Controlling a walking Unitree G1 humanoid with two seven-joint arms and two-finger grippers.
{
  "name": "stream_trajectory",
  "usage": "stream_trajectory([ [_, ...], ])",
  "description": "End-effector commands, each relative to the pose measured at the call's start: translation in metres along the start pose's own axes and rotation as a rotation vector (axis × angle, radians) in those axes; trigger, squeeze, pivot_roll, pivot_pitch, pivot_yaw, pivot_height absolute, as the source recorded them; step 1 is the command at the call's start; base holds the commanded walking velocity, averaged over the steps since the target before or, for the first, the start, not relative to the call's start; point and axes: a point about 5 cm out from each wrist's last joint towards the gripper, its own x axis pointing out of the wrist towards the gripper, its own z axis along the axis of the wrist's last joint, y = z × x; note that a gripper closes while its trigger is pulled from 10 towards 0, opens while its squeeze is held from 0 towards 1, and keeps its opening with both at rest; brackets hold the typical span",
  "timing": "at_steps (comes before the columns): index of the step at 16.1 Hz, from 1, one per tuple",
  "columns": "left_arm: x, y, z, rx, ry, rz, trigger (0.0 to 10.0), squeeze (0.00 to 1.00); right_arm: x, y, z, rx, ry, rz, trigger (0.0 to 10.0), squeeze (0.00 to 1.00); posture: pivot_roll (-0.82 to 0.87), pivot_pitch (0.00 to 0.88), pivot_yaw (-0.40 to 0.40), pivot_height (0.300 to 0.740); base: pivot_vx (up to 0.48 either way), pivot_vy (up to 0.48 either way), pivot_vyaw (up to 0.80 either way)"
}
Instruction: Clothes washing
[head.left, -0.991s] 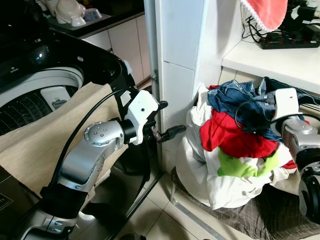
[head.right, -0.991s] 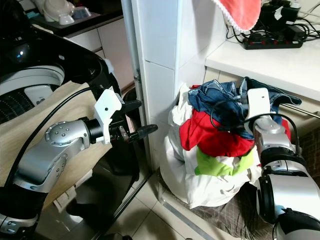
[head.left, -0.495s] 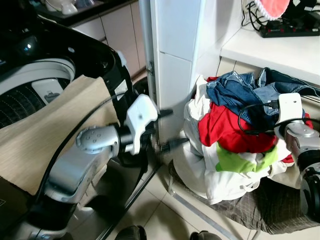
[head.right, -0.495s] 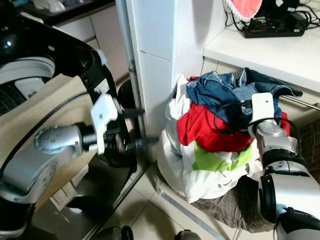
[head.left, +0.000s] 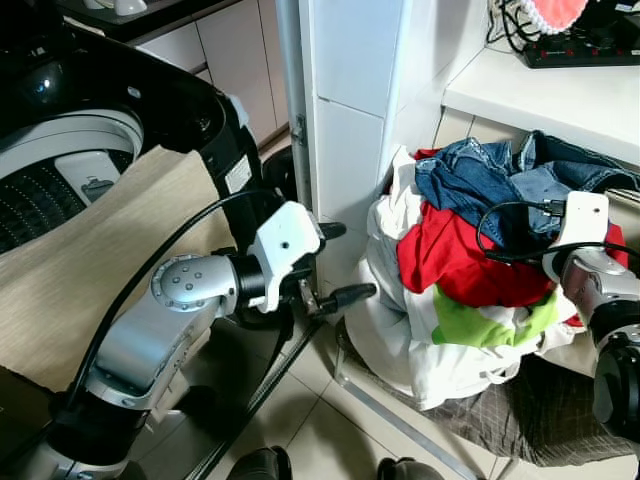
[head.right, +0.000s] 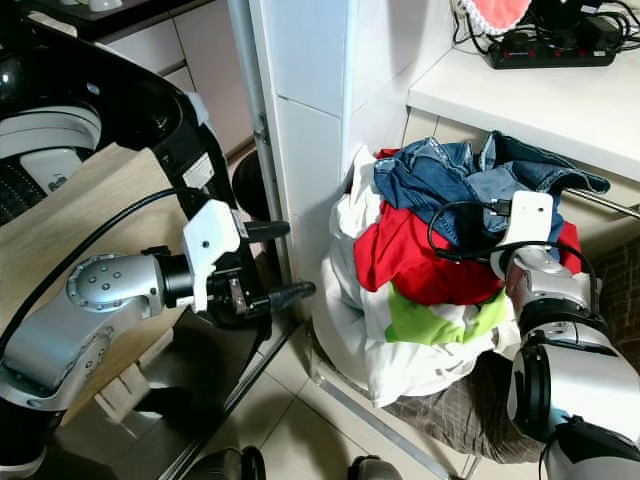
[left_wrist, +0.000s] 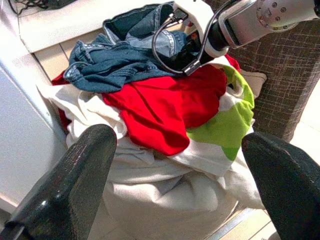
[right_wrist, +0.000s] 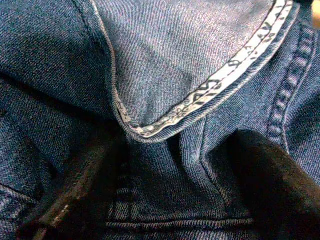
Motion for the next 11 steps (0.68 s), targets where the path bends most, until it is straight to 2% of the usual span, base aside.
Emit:
stream_trajectory([
  [1,-0.001,-0.002,0.001,0.029,0.006,-0.005,10.0,0.00,0.001,0.008,-0.010,0.031,0.050,0.034,0.0,0.00,0.01,0.114,0.066,0.740,0.000,0.000,0.00],
  [4,0.001,-0.002,-0.001,0.028,0.003,0.006,10.0,0.00,0.001,0.009,-0.009,0.059,0.043,0.045,0.0,0.00,-0.01,0.092,0.070,0.740,0.000,0.000,0.00],
  [5,0.003,-0.002,-0.003,0.032,0.008,0.010,10.0,0.00,0.001,0.010,-0.010,0.029,0.044,0.054,0.0,0.00,-0.01,0.079,0.072,0.740,0.000,0.000,0.00],
  [11,0.011,-0.003,-0.007,0.037,0.009,0.022,10.0,0.00,0.001,0.007,-0.007,0.009,0.007,0.024,0.0,0.00,-0.03,0.058,0.075,0.740,0.000,0.000,0.00],
])
